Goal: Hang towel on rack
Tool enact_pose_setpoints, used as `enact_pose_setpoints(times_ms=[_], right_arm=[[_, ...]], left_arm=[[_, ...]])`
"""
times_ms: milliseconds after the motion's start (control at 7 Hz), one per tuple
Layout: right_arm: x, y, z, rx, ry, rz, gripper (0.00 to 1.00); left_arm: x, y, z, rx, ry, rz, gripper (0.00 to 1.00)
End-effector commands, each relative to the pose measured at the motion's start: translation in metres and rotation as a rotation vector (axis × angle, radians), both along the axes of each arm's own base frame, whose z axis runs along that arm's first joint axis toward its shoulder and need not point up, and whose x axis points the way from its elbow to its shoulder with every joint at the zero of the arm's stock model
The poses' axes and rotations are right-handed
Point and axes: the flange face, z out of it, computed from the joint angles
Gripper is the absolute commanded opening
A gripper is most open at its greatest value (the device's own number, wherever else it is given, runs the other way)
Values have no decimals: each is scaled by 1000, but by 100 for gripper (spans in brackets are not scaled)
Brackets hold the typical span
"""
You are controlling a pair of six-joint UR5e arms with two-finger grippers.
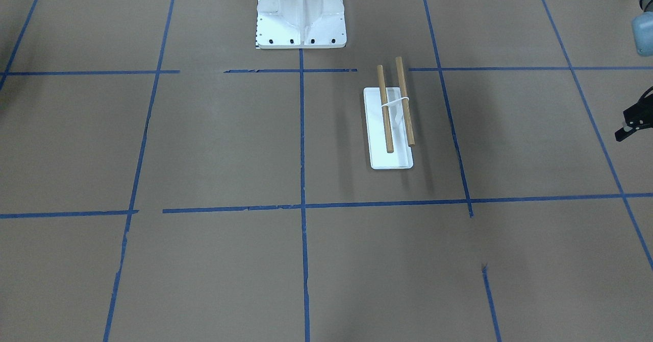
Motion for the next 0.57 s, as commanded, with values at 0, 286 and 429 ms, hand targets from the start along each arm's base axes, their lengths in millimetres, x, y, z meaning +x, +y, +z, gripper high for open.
enact_pose_setpoints(times_ms=[0,286,429], right_arm=[[-3,-16,-123,74,-123,79,0],[-26,-6,-254,96,-267,161,0],[-59,-1,-311,86,-338,151,0]], left_arm=[[2,2,-4,-4,15,-22,100],[3,1,-5,-11,19,-24,100],[10,0,-11,-47,59,-13,100]])
